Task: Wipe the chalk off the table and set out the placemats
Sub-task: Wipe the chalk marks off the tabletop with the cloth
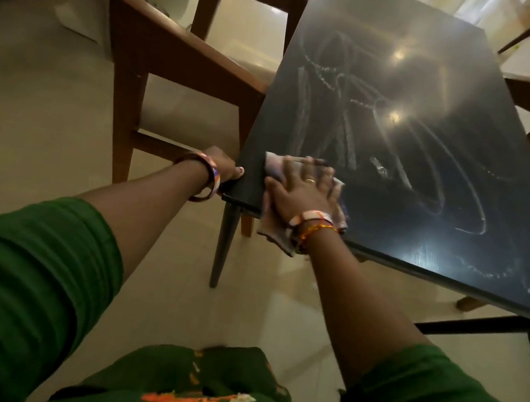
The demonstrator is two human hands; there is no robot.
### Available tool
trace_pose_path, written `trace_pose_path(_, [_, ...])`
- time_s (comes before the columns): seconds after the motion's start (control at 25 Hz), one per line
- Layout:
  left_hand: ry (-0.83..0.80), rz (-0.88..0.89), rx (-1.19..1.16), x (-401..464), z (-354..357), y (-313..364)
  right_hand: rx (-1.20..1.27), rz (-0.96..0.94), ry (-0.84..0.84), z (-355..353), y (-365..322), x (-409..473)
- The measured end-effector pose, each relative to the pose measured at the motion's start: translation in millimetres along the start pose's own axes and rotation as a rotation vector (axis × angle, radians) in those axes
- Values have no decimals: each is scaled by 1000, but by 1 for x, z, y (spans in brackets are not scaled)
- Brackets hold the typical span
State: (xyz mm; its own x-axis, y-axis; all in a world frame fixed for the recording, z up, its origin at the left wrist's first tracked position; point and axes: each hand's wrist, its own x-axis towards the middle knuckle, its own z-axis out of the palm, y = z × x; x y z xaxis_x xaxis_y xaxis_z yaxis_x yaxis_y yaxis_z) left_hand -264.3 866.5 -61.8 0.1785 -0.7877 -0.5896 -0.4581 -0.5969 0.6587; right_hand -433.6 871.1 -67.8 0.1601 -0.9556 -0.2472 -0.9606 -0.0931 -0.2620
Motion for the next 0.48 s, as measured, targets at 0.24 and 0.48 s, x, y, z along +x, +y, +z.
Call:
trace_pose_path(0.24, [58, 101, -52, -1, 10, -12, 31, 23, 7, -13, 43, 8])
trace_pose_path(0.48, [34, 61, -123, -3, 9, -11, 113, 475, 47, -43, 121, -20])
